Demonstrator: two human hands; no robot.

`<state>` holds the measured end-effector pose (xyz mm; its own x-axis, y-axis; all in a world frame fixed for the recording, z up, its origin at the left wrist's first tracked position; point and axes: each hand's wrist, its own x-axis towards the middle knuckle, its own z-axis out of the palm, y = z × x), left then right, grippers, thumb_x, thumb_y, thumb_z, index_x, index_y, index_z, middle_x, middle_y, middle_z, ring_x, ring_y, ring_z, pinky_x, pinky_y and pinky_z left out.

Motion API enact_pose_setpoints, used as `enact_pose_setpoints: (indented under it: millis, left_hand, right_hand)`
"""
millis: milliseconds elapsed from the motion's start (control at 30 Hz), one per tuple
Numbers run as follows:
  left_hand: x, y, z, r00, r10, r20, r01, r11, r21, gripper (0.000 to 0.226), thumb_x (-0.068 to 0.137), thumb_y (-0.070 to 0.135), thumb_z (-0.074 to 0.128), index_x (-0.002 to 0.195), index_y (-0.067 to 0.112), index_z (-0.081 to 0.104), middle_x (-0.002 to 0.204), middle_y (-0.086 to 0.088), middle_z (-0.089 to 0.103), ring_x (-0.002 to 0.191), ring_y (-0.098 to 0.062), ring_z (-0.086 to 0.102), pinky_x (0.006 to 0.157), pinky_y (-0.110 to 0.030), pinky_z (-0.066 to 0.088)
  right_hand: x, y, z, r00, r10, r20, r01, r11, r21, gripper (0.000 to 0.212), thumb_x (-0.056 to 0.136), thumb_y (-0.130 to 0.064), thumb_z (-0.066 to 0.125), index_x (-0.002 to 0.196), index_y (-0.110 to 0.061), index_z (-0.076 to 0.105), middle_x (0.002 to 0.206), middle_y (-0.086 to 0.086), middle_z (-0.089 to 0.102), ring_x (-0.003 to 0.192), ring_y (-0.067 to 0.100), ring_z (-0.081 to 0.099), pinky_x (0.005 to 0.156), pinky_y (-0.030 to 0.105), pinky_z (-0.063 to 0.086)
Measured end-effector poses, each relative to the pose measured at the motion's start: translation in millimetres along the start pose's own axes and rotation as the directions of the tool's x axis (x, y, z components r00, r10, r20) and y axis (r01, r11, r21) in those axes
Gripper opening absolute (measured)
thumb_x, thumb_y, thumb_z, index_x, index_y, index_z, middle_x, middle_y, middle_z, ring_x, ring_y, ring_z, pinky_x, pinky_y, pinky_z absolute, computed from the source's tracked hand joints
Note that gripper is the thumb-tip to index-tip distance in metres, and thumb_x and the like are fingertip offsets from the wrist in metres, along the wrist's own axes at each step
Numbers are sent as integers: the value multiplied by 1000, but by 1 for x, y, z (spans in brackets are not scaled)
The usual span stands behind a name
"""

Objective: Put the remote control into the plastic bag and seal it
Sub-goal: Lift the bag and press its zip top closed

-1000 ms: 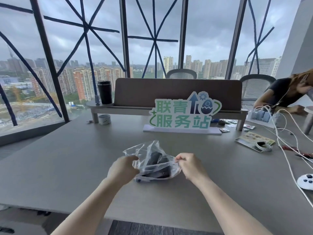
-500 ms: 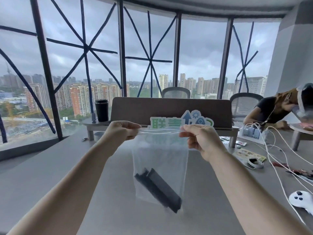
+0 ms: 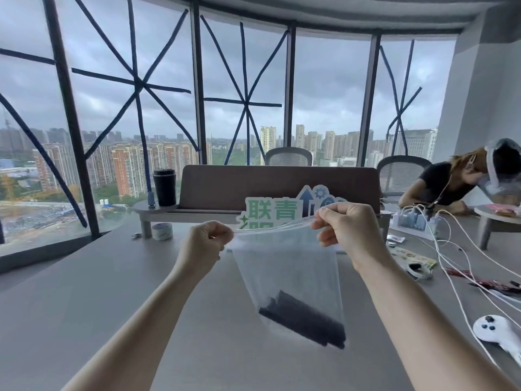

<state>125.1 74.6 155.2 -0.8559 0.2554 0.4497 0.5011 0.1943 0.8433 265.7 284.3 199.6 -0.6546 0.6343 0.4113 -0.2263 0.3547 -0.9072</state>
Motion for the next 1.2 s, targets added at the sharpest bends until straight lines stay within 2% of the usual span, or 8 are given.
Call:
enact_pose_setpoints:
  millis: [133,200,267,333,400,600,967,1200]
  left_hand:
    - [-1,27,15,987,163,-10,-163,987,-11,12,81,8,65,72,14,69,61,14,66,58,3,55,66,-28,52]
    - [-5,41,26,969,244,24,-245,969,40,15,81,6,63,71,16,67,64,12,65,59,4,56,62,-14,46]
    - [-6,51,36,957,286,43,-288,956,55,19,81,5,62,70,20,65,66,11,65,58,3,55,59,-13,43]
    - [-5,57,41,955,293,44,-294,955,26,19,82,5,62,70,21,66,64,11,64,57,2,55,62,-21,49]
    - [-4,61,41,959,280,45,-279,960,-14,16,82,6,64,74,18,70,64,11,64,57,1,56,66,-28,54]
    - [-2,55,34,986,153,64,-144,981,-127,5,79,14,71,82,13,74,69,1,69,62,-13,62,59,-30,58]
    - [1,57,37,980,176,96,-166,981,-104,21,83,8,64,65,19,64,58,0,61,59,-18,58,63,-47,57]
    - [4,62,34,973,197,123,-181,975,-132,21,84,6,63,66,17,62,61,-2,60,62,-20,61,61,-41,57]
  right_hand:
    - [-1,-8,-11,951,-302,-58,245,857,-453,17,90,-24,62,79,-18,74,64,-5,66,56,12,58,58,26,44]
    - [-10,-14,-5,906,-407,115,405,760,-508,15,86,-35,66,95,-25,73,78,-10,63,74,7,54,68,30,43]
    - [-14,-15,7,871,-372,321,491,685,-538,34,81,-47,68,109,-28,70,97,-14,63,88,4,50,81,31,43]
    - [-12,-15,17,870,-305,388,487,662,-570,32,81,-47,69,105,-26,73,101,-13,67,96,7,55,84,33,45]
    - [-7,-16,22,893,-253,372,429,727,-535,15,84,-35,71,90,-24,77,89,-11,72,83,8,62,77,30,47]
    - [5,-19,27,920,-186,346,350,786,-510,10,79,-29,76,74,-21,77,72,-8,73,75,13,68,78,41,56]
    - [12,-32,30,897,-152,416,341,837,-428,9,80,-21,78,77,-13,79,60,-9,64,52,0,52,60,24,45]
    - [16,-37,33,898,-125,422,325,835,-444,11,79,-21,77,70,-15,75,59,-8,61,54,6,53,61,26,45]
